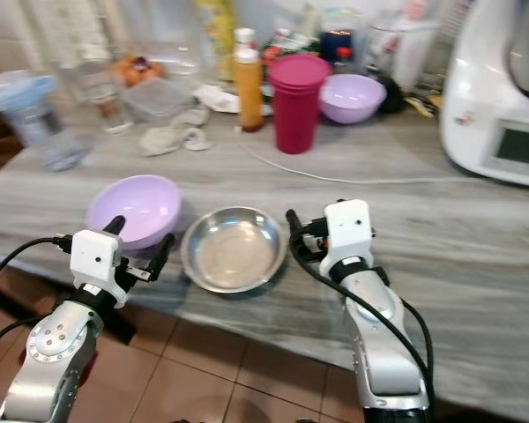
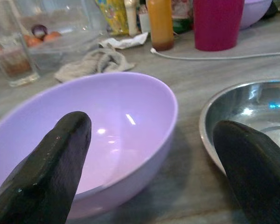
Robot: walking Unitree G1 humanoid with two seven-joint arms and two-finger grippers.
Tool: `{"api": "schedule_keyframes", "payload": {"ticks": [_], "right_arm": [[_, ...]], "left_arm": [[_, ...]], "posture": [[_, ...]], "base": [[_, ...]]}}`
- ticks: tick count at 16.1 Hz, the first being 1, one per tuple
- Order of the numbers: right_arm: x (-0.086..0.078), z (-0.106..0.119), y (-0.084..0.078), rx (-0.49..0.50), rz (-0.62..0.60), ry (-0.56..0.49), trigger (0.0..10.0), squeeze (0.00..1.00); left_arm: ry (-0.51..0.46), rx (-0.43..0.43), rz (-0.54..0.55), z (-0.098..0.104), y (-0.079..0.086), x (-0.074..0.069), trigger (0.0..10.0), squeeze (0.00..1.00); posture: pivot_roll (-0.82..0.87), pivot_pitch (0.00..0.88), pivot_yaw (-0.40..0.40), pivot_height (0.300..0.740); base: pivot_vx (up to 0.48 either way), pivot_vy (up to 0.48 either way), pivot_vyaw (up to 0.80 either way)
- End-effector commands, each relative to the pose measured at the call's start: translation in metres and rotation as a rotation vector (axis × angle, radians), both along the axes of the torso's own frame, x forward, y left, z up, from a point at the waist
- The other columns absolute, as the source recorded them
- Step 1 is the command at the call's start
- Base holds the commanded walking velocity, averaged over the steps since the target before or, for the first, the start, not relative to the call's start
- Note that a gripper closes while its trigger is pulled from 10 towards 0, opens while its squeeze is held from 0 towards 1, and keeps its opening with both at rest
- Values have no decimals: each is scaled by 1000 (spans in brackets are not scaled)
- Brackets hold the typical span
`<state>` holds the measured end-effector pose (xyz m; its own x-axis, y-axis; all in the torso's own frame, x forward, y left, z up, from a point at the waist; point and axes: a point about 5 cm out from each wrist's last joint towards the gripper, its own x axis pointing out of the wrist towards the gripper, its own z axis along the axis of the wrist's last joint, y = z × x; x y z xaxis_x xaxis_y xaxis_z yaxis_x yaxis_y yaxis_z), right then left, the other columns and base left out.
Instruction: Setting the table
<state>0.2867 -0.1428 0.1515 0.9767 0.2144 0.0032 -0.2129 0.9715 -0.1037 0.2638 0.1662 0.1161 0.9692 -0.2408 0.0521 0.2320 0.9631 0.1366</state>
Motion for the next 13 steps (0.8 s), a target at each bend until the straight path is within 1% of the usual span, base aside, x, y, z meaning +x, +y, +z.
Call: {"api": "schedule_keyframes", "payload": {"ticks": [1, 3, 4, 6, 7, 9, 13], "right_arm": [[0, 3, 4, 16, 7, -7, 10000, 0], [0, 6, 7, 31, 11, -17, 10000, 0], [0, 9, 8, 40, 4, -46, 10000, 0], [3, 19, 9, 58, 2, -99, 10000, 0], [3, 21, 8, 56, 1, -112, 10000, 0], [4, 22, 8, 58, -1, -119, 10000, 0], [3, 22, 10, 61, 4, -127, 10000, 0]], "left_arm": [[21, 5, 61, -5, 7, 1, 10000, 0], [26, -5, 110, -6, 10, 2, 10000, 0], [42, -41, 108, -6, 9, 2, 10000, 0], [20, -34, 148, -3, 10, 4, 10000, 0], [10, -20, 173, -2, 11, 5, 10000, 0], [7, -26, 191, 0, 12, 7, 10000, 0], [-4, -24, 155, 3, 10, 7, 10000, 0]], "posture": [[-170, 79, 73, 740], [-164, 79, 71, 740], [-162, 78, 71, 740], [-157, 76, 69, 740], [-156, 72, 70, 740], [-156, 73, 70, 740], [-158, 74, 72, 740]], "base": [[0, 0, -763], [0, 0, -763], [0, 0, -763], [0, 0, -762], [0, 0, 0], [0, 0, 0], [0, 0, 0]]}}
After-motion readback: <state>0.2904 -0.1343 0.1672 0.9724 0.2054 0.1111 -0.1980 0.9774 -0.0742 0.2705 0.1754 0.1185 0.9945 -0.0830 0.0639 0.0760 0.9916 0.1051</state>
